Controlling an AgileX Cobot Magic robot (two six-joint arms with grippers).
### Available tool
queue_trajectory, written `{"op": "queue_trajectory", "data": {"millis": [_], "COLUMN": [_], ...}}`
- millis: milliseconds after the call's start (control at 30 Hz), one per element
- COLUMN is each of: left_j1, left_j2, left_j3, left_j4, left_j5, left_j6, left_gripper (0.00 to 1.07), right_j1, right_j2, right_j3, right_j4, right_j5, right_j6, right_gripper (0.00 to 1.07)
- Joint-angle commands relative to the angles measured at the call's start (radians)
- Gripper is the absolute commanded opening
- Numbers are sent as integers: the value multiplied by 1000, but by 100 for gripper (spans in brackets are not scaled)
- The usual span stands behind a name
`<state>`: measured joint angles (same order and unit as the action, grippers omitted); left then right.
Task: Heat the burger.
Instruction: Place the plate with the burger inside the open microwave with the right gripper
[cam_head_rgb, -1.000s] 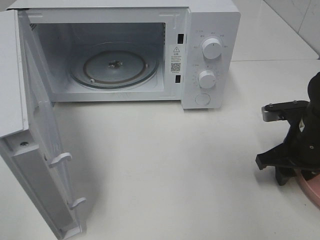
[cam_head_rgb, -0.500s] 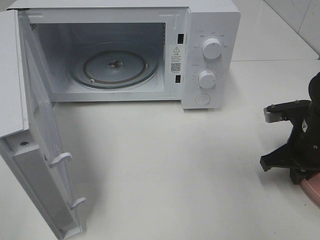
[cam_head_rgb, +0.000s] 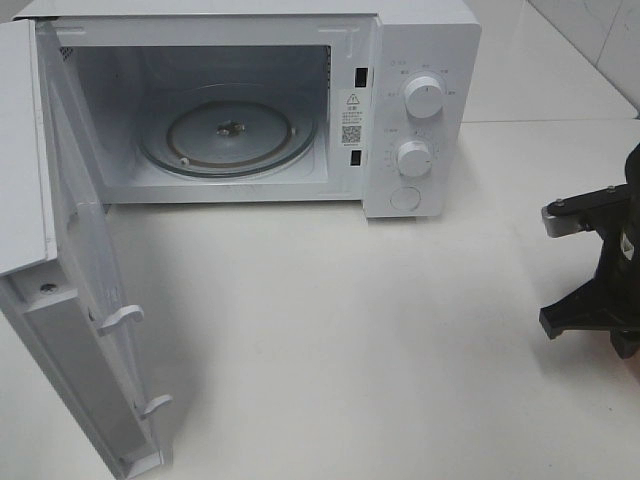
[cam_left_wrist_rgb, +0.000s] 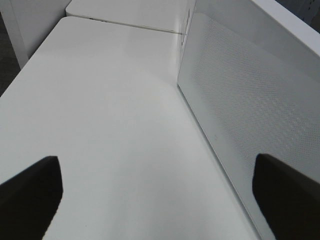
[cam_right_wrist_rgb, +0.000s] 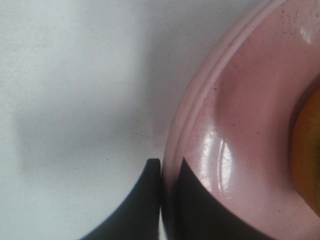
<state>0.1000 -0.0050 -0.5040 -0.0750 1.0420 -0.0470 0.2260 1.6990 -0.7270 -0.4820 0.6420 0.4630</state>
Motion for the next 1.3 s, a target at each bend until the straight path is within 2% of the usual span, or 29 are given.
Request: {"op": "queue_trajectory", "data": {"millis": [33,633,1300], "left_j1": [3,3,3], "left_j2": [-21,-21,-21], "left_j3": [2,2,2], "left_j4": [-3,-3,-3], "left_j5": [-10,-10,-10], "left_j6": [0,0,0], "left_gripper": [98,98,98], "right_j1": [18,184,456], "right_j2": [-16,-145,-256], "right_j3": [6,7,8], "right_j4": [-64,-165,-208], "right_j5": [43,198,369], "right_j6": [46,83,83], "right_gripper": [0,0,0]}}
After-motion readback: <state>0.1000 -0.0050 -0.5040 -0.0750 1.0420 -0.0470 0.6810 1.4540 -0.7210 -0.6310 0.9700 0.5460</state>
